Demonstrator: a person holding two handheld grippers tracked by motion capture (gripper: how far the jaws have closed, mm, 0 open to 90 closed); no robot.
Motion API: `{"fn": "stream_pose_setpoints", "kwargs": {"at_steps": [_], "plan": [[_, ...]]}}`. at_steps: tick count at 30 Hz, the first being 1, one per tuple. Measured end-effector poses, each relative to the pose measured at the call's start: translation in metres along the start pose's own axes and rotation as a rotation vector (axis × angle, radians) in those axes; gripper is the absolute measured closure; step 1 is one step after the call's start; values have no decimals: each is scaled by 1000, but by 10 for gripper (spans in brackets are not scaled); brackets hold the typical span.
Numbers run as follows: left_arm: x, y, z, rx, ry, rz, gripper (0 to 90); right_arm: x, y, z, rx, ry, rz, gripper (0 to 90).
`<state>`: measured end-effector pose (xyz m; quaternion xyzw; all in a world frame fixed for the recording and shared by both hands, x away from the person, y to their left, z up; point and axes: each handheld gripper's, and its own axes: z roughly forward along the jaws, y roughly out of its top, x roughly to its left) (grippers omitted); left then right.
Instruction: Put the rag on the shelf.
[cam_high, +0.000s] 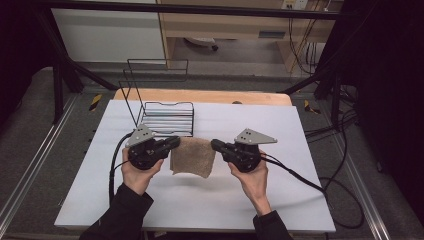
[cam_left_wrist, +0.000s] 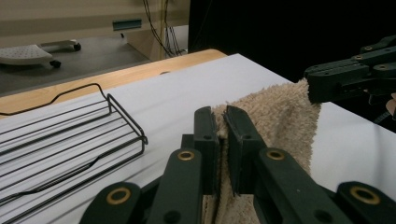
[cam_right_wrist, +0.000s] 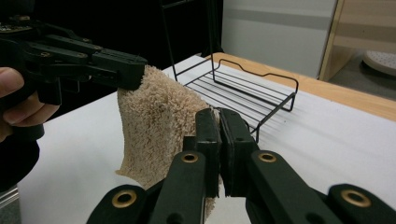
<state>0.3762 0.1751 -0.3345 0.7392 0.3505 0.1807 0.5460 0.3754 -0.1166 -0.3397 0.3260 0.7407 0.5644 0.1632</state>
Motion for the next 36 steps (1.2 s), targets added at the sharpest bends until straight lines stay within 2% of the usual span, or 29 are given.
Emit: {"fn": "stream_pose_setpoints", "kwargs": {"at_steps": [19,28,36], "plan": [[10,25,-15,-76,19,0,831,6,35,6,-61,-8,-46,874],[18,39,-21,-99,39,2,831,9,53,11,-98,-17,-64,874],[27,49,-27,-117,54,-8,832,14,66,20,-110,-25,-82,874]]}}
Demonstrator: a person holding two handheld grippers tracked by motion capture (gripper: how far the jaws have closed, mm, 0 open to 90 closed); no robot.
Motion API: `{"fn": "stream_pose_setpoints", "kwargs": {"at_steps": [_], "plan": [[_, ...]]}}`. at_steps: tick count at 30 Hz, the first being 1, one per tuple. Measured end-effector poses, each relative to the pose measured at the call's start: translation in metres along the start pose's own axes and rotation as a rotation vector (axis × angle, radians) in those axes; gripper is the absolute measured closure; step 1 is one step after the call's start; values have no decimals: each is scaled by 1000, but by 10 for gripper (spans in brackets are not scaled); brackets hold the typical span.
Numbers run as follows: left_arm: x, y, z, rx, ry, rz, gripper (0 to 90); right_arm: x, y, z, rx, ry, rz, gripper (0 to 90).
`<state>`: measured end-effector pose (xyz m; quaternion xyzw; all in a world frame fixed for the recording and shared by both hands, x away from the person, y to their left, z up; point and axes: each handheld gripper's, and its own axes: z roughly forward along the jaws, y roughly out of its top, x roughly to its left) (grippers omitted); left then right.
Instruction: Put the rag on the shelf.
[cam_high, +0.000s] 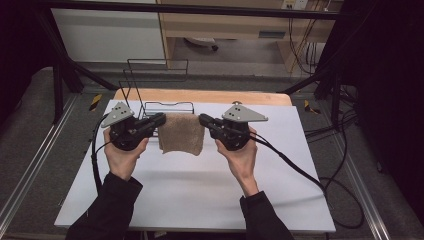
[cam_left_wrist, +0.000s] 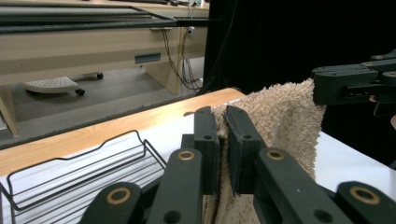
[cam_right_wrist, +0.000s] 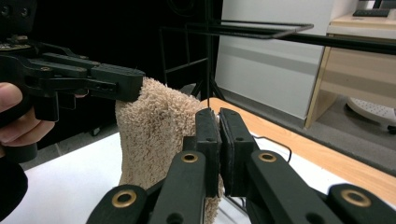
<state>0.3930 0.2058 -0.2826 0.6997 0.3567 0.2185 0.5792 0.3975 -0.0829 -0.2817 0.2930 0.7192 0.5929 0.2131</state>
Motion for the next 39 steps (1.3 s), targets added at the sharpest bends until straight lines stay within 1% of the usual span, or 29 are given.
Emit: {"fn": "stream_pose_setpoints", "kwargs": {"at_steps": [15,16,17,21,23,25,32,39], "plan": [[16,24,-6,-61,28,-20,833,0,29,19,-35,-19,-30,874],[17,25,-6,-66,32,-16,833,-1,31,20,-36,-20,-33,874],[17,26,-6,-69,30,-23,833,-1,33,21,-39,-22,-36,874],[20,33,-8,-83,38,-19,833,0,41,24,-50,-25,-48,874],[22,36,-9,-93,43,-13,833,1,44,25,-56,-28,-46,874],[24,39,-9,-92,38,-18,833,1,48,27,-59,-30,-49,874],[29,51,-11,-109,54,-13,833,0,61,33,-73,-35,-52,874],[36,61,-11,-119,64,-13,834,-1,69,40,-87,-39,-51,874]]}}
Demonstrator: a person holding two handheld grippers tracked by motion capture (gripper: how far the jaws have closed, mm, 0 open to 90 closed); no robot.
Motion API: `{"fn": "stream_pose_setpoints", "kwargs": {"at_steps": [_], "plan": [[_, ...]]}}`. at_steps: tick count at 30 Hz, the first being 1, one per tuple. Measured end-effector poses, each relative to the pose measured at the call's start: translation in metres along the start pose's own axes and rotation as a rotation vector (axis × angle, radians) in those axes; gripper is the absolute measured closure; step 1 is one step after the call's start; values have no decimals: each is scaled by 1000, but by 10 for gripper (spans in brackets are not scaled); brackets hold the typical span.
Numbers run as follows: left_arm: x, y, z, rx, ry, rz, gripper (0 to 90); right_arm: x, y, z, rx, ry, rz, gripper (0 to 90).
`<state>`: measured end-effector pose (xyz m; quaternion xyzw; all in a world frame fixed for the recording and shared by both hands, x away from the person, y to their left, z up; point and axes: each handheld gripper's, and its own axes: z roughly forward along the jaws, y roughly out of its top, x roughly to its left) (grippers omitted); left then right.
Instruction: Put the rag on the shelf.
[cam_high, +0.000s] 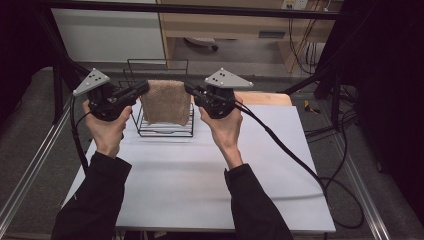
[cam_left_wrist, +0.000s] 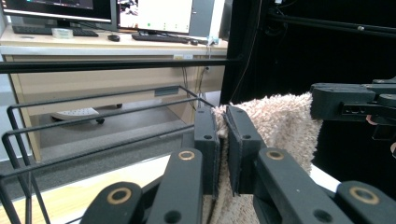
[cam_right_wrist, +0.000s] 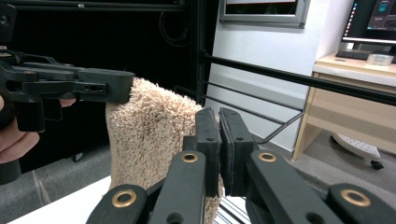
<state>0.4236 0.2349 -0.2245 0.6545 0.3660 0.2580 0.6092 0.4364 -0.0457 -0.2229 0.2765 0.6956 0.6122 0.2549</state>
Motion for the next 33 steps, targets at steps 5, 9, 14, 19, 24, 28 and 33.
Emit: {"fn": "stream_pose_setpoints", "kwargs": {"at_steps": [5,9,14,19,24,28,33], "plan": [[4,8,1,-21,6,2,834,-2,12,6,-20,-12,-10,874],[7,15,1,-44,10,4,834,-2,19,9,-34,-15,-13,874],[10,23,1,-59,24,8,834,-2,26,14,-48,-18,-12,874],[15,31,2,-76,23,5,834,-4,34,19,-58,-17,-14,874],[18,38,3,-86,39,6,834,-5,43,25,-65,-24,-20,874],[21,43,3,-91,44,10,834,-6,48,29,-73,-21,-19,874],[26,49,3,-91,59,11,834,-6,53,36,-79,-19,-30,874]]}}
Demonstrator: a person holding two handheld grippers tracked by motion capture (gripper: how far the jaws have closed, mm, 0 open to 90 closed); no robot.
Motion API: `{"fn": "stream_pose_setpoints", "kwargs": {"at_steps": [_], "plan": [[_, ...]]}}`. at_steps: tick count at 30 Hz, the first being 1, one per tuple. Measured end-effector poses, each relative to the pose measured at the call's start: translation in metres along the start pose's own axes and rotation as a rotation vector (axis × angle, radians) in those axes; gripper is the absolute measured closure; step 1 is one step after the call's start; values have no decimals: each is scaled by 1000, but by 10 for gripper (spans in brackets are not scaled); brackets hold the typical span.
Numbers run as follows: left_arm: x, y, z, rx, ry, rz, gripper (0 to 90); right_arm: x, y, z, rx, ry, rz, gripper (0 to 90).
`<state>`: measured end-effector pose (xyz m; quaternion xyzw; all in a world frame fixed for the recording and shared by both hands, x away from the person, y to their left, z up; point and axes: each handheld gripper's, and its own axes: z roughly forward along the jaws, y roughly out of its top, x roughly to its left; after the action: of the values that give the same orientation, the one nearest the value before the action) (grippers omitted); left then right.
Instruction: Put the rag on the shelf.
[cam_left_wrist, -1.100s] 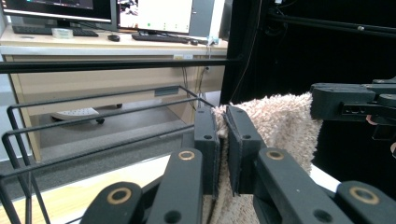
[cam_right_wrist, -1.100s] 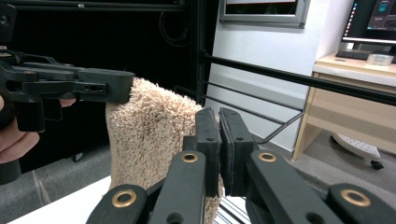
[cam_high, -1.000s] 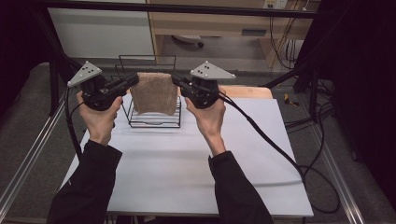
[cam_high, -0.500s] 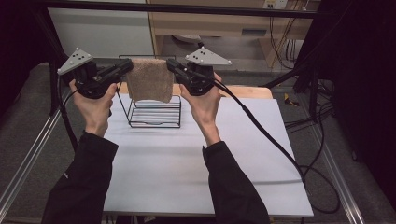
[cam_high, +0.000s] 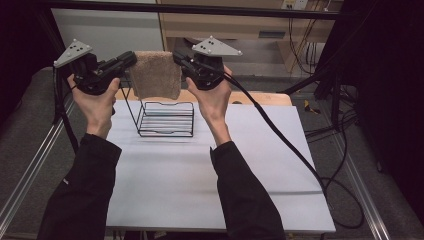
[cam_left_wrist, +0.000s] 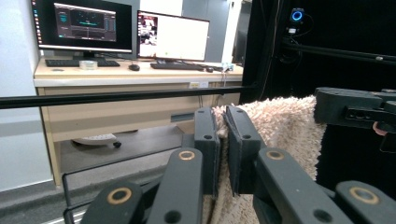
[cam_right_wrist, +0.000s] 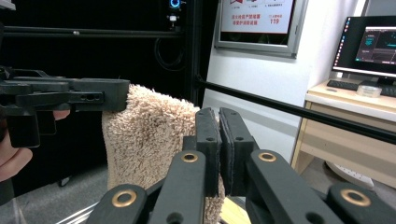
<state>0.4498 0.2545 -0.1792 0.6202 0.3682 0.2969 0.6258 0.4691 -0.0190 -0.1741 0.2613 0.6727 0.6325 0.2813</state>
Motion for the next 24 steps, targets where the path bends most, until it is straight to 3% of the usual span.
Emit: {"fn": "stream_pose_setpoints", "kwargs": {"at_steps": [11,24], "plan": [[10,16,6,-15,17,-3,834,-3,13,16,-21,-10,-7,874],[23,26,31,-4,32,-16,834,-20,18,37,-14,-40,1,874]]}}
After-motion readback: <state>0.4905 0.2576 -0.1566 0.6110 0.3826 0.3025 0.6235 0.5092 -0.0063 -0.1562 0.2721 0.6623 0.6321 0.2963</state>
